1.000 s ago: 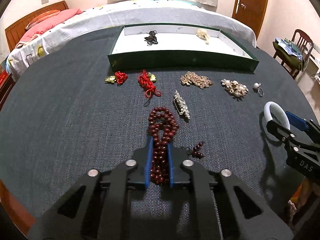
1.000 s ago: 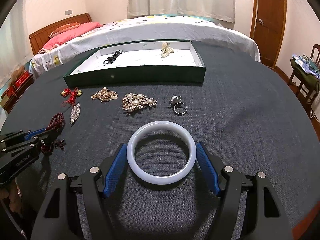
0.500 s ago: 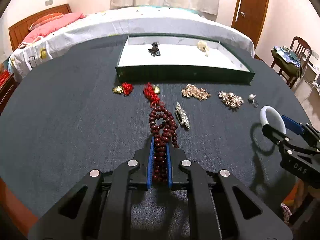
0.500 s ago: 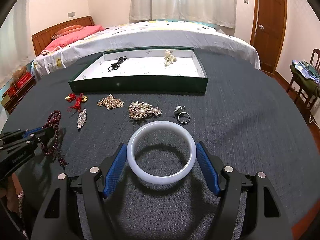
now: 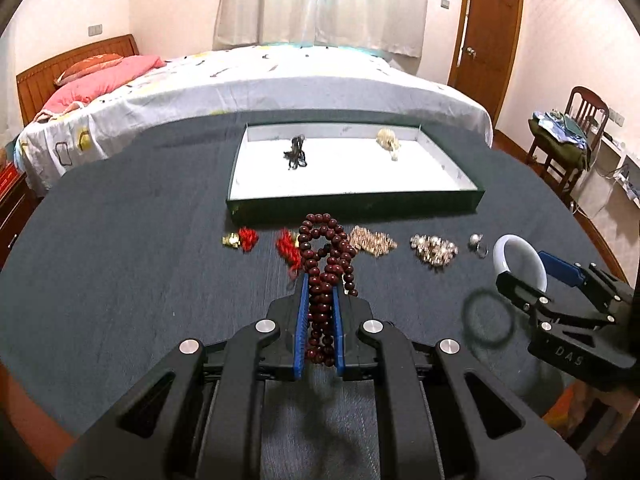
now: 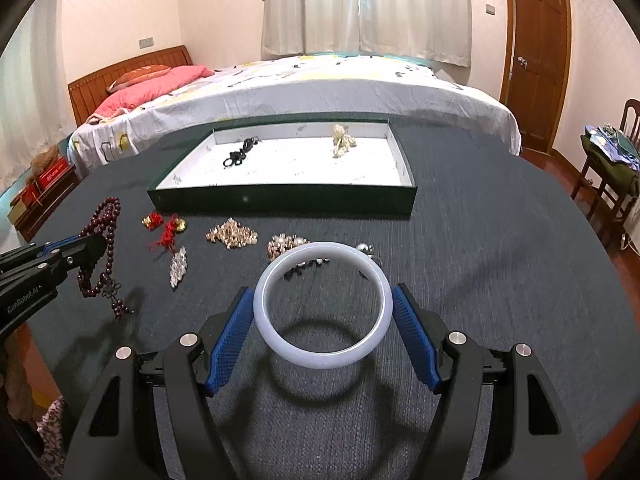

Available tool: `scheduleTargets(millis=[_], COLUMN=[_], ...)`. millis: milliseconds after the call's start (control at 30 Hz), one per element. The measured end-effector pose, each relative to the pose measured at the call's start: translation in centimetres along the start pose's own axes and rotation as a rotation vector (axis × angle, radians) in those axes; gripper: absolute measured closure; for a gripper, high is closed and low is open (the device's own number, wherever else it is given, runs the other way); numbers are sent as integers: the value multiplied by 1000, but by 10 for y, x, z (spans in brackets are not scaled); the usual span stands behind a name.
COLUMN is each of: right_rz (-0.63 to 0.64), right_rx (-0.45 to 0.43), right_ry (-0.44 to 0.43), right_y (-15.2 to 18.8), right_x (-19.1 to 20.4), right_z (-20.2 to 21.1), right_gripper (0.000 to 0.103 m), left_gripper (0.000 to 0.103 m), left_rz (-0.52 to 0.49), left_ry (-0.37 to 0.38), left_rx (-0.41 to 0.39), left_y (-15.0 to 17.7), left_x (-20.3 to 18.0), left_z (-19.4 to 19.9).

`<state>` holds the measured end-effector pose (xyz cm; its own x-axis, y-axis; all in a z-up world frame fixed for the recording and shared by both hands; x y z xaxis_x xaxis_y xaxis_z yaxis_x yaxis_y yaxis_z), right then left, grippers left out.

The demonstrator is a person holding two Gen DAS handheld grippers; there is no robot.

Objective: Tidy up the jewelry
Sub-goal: 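Carry the red beads with the left tool while the right tool carries the bangle to the tray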

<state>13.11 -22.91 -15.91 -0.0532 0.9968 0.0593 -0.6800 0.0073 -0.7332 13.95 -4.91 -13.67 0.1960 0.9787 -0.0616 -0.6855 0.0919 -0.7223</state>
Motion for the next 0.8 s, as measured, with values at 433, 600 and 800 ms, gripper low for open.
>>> scheduleTargets(millis=[433,600,800], right_rz=[9,9,-9], right_rx=[-62,-79,-61], right_ry=[-23,-23,-29], right_y=[-50,-81,-112], right_x=[7,4,-3], right_z=[-4,-21,-56], right_gripper=[35,35,35], left_gripper=[92,92,92], left_rz=[-27,-27,-37], left_ry=[25,37,40], left_rx=[-46,-70,-81], left_y=[-44,-74,-105], left_x=[-10,-13,-19], left_z=[-14,-31,-61])
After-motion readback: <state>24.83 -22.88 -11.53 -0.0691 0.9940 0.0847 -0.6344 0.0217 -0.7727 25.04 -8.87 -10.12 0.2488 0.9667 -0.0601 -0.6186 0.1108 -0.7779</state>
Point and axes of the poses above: each gripper's, at about its wrist camera, not at the fingertips, and z roughly against the way its jaws point, x to its left, y to its underside, the point moved 7 cm from there along -z, roughly the way its jaws point, and after that the axes turned 1 degree about x, right-handed, at the moved point
